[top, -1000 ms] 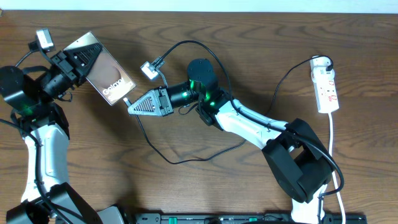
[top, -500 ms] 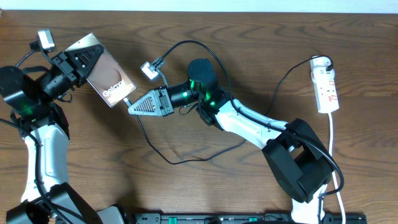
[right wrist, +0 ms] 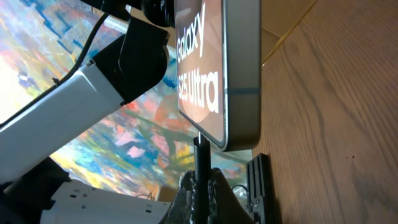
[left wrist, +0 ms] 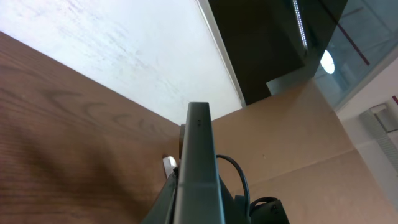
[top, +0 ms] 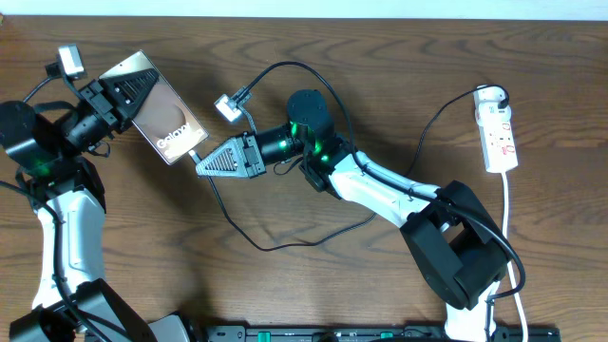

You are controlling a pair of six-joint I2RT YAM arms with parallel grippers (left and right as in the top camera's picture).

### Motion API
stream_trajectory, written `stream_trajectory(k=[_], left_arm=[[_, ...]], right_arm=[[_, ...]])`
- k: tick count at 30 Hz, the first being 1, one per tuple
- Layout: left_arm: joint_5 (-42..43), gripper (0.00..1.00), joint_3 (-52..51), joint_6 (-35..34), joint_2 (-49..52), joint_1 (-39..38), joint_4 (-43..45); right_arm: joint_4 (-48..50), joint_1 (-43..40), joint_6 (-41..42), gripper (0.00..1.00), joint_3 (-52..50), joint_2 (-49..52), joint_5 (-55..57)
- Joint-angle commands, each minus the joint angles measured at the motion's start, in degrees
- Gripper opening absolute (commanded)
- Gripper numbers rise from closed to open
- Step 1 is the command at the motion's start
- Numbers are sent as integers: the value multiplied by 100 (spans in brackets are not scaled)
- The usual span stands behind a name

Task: Plug charger to phone and switch on socket
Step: 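Push the plug up into the phone's bottom port with the right gripper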

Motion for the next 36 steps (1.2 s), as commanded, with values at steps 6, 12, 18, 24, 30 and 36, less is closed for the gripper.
stream_trajectory(k=[6, 12, 18, 24, 30, 36], left_arm=[[188, 8, 55, -66, -72, 20, 61], [203, 8, 55, -103, -74, -52, 61], [203, 8, 55, -98, -74, -142, 63], [264, 8, 55, -96, -72, -142, 63], [354, 8, 55, -96, -72, -142, 66], [542, 7, 55, -92, -74, -142, 72]], right_arm=[[96, -35, 81, 1, 35, 28, 87], [66, -33, 81, 1, 35, 28, 201], [24, -33, 96, 1, 35, 28, 286], [28, -35, 278, 1, 35, 28, 382], [28, -35, 341, 1, 35, 28, 455], [28, -39, 420, 1, 35, 28, 468]])
